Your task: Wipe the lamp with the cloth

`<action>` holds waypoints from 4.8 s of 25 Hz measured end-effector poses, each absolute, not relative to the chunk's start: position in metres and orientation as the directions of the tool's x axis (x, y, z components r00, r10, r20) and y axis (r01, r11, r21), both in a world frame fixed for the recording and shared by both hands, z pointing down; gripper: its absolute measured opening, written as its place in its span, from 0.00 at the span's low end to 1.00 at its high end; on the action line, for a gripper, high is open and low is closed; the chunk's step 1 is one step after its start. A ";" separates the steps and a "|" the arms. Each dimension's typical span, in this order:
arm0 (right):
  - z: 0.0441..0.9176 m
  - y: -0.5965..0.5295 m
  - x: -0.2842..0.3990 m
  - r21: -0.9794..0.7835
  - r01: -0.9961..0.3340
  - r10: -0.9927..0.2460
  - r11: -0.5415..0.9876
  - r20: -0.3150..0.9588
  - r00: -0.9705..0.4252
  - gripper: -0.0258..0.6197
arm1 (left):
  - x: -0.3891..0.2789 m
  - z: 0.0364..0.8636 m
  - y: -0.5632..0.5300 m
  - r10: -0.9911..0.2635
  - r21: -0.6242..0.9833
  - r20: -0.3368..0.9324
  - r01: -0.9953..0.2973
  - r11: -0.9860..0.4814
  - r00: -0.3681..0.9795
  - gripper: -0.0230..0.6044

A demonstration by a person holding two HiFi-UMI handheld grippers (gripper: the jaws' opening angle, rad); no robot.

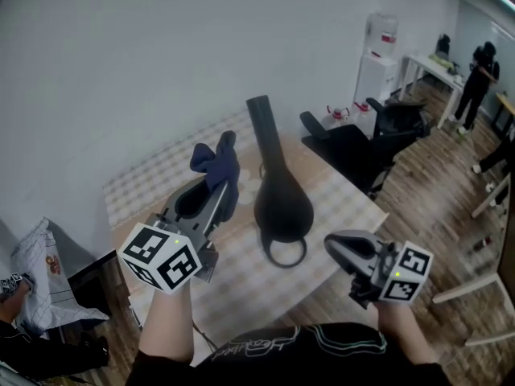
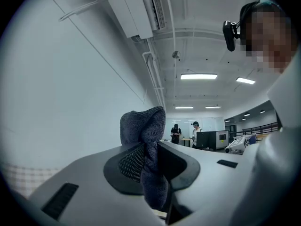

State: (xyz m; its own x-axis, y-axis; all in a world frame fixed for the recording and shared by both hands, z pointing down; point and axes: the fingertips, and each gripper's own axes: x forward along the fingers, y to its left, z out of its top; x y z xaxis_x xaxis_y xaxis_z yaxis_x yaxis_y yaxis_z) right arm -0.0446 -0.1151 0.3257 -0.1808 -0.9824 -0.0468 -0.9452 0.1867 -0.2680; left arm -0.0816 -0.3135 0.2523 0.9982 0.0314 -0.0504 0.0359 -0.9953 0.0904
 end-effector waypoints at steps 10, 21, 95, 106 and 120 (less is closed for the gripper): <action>0.334 -0.113 -0.022 -0.268 -0.956 -0.993 0.116 -0.009 -0.118 0.06 | -0.026 0.238 -0.357 0.031 0.088 -0.103 0.040 -0.995 0.994 0.14; 0.346 -0.107 -0.005 -0.265 -0.962 -0.997 0.060 0.028 -0.070 0.06 | 0.025 0.256 -0.381 0.059 0.140 -0.105 0.073 -0.987 0.993 0.14; 0.394 -0.117 -0.027 -0.328 -0.943 -0.993 0.058 0.082 -0.089 0.06 | -0.059 0.439 -0.276 0.429 0.129 0.135 0.414 -0.901 0.893 0.14; 0.389 -0.118 -0.035 -0.345 -0.932 -0.988 0.109 0.069 -0.141 0.06 | -0.094 0.429 -0.281 0.343 0.133 0.166 0.324 -0.937 0.924 0.14; 0.353 -0.116 0.007 -0.322 -0.912 -0.964 0.254 -0.005 -0.267 0.06 | -0.071 0.325 -0.301 0.101 -0.068 0.107 0.108 -0.992 0.989 0.14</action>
State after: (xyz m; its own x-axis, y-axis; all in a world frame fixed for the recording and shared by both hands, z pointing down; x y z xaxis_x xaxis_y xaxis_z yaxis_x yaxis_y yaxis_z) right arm 0.0070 -0.1164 0.3531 -0.2667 -0.9638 -0.0052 -0.9121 0.2541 -0.3217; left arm -0.0714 -0.3007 0.3249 0.9891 0.1009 0.1071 0.1085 -0.9918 -0.0676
